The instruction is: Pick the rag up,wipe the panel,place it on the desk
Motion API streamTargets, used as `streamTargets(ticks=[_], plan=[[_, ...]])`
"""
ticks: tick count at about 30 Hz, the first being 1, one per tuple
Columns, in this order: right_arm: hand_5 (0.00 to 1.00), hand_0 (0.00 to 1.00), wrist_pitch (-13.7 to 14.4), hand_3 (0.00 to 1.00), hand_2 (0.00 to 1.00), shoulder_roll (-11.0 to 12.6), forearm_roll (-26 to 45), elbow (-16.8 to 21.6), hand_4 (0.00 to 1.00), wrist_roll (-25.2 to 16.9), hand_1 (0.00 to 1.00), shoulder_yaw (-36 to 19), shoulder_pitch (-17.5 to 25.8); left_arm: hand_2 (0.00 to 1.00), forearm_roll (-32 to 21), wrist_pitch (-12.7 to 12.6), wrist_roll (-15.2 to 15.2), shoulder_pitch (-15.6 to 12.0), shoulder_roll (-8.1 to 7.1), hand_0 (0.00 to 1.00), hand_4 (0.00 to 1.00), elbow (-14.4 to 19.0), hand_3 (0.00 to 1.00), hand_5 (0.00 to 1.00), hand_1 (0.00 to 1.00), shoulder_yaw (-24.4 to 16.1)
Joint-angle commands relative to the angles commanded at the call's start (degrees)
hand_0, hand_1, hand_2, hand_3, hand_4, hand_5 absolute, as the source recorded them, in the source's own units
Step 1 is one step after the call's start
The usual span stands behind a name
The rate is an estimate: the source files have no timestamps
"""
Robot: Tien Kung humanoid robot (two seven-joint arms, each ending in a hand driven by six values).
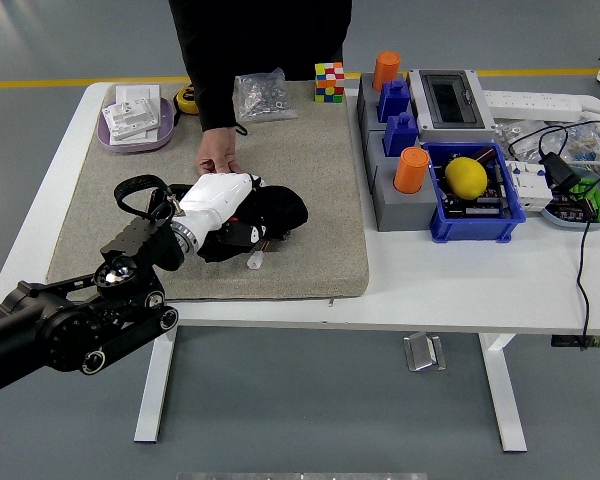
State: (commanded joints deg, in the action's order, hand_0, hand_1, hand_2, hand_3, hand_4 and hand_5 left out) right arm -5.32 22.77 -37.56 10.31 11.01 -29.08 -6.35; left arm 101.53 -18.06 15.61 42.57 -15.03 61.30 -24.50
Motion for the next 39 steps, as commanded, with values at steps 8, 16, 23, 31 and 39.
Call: streamTargets(ticks=[8, 16, 23, 31, 39], plan=[[0.420, 0.724, 0.02, 0.574, 0.664, -0.27, -0.71, 0.00, 0.998, 0.07, 0.546, -0.37, -0.02, 0.477, 0.80, -0.40, 0.73, -0.65, -1.18, 0.219, 0.290, -0.59, 0.358, 0.002, 0.122, -0.65], [0.418, 0.724, 0.10, 0.573, 0.665, -0.55, -1.16, 0.00, 0.998, 0.09, 0.545, -0.92, 0.20, 0.477, 1.56, -0.63, 1.31, -1.65, -2.61, 0.218, 0.296, -1.55, 0.359, 0.002, 0.123, -1.47], [0.418, 0.724, 0.08, 0.573, 0.664, -0.69, -1.72, 0.00, 0.998, 0.20, 0.544, -1.52, 0.30, 0.477, 2.15, -0.79, 1.50, -2.74, -4.10, 0.221, 0.295, -2.53, 0.359, 0.002, 0.123, -2.75], [0.418, 0.724, -0.08, 0.573, 0.665, -0.47, -2.48, 0.00, 0.998, 0.43, 0.542, -1.99, 0.20, 0.478, 3.27, -0.92, 1.70, -3.37, -5.94, 0.220, 0.295, -3.14, 0.360, 0.002, 0.123, -4.87], [0.419, 0.725, -0.09, 0.573, 0.665, -0.53, -3.21, 0.00, 0.998, 0.59, 0.543, -2.91, 0.40, 0.477, 3.90, -1.24, 1.85, -4.01, -7.44, 0.219, 0.297, -4.10, 0.361, 0.002, 0.123, -5.50]])
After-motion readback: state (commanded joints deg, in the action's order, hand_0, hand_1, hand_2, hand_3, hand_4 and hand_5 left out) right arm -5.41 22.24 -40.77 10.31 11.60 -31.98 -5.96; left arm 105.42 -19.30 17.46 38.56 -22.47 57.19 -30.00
